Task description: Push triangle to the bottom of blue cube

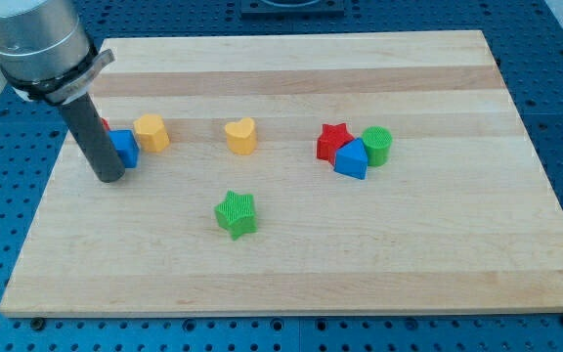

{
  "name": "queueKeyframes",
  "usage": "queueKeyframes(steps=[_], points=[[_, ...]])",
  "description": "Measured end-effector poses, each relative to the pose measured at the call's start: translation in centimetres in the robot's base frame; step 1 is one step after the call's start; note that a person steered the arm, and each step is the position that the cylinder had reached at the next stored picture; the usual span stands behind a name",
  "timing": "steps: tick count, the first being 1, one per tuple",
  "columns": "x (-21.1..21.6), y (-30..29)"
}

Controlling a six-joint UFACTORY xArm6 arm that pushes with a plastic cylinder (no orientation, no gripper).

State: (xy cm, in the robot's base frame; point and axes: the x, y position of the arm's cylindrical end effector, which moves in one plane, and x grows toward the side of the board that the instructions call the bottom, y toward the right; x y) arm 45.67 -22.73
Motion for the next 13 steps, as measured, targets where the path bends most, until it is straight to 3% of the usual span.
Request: queueKeyframes(steps=[1,2,4,5,8,9,12,13], points=[[0.1,-0.4],[3.2,1.9],[2.8,5.0],[2.8,11.6],[2.4,38.6],[0.0,35.7],[-0.8,23.0],[0.4,22.1]])
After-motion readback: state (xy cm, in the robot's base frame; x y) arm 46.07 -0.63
